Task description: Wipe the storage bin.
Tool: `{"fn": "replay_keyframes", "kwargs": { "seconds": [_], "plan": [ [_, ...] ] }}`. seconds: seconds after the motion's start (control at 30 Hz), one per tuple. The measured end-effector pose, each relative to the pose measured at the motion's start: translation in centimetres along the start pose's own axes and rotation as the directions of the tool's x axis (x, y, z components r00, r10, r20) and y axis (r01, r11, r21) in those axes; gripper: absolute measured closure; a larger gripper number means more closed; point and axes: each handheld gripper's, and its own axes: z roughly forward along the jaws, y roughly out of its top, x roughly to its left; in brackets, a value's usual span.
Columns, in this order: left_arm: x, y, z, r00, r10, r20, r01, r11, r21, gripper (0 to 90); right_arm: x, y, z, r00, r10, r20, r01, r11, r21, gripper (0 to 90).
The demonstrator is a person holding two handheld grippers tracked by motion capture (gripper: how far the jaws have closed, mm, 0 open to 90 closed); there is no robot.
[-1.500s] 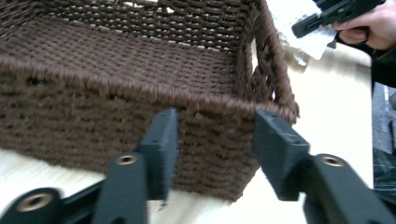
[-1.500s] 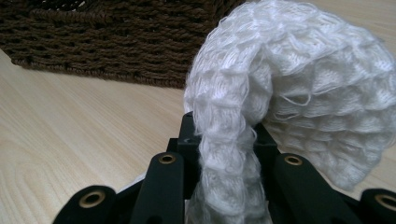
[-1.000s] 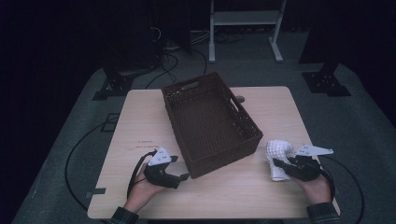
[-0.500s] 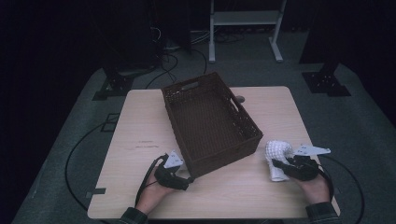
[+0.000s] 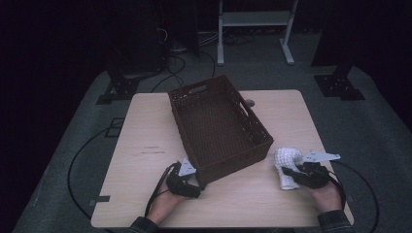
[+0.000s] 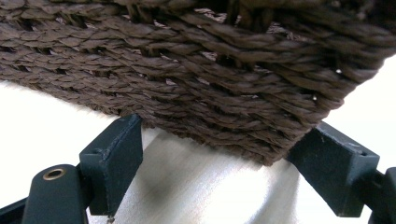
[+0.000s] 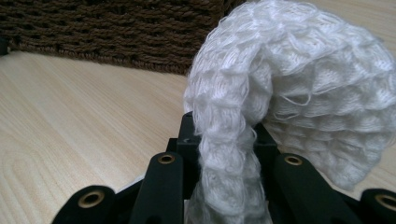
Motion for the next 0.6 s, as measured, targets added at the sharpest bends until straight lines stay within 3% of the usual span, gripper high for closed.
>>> {"fn": "replay_keyframes", "kwargs": {
  "seconds": [0.2,0.6],
  "plan": [
    [0.1,-0.3,0.0,1.0000,0.004,0.007,-0.003,0.9998,-0.021,17.6,0.2,0.0,0.3,1.0000,0.001,-0.007,0.000,1.000,0.011,72.1],
    [0.1,-0.3,0.0,1.0000,0.004,0.007,-0.004,0.9998,-0.021,17.6,1.1,0.8,3.1,0.9990,-0.034,-0.028,0.036,0.996,0.079,72.1]
  ]
}}
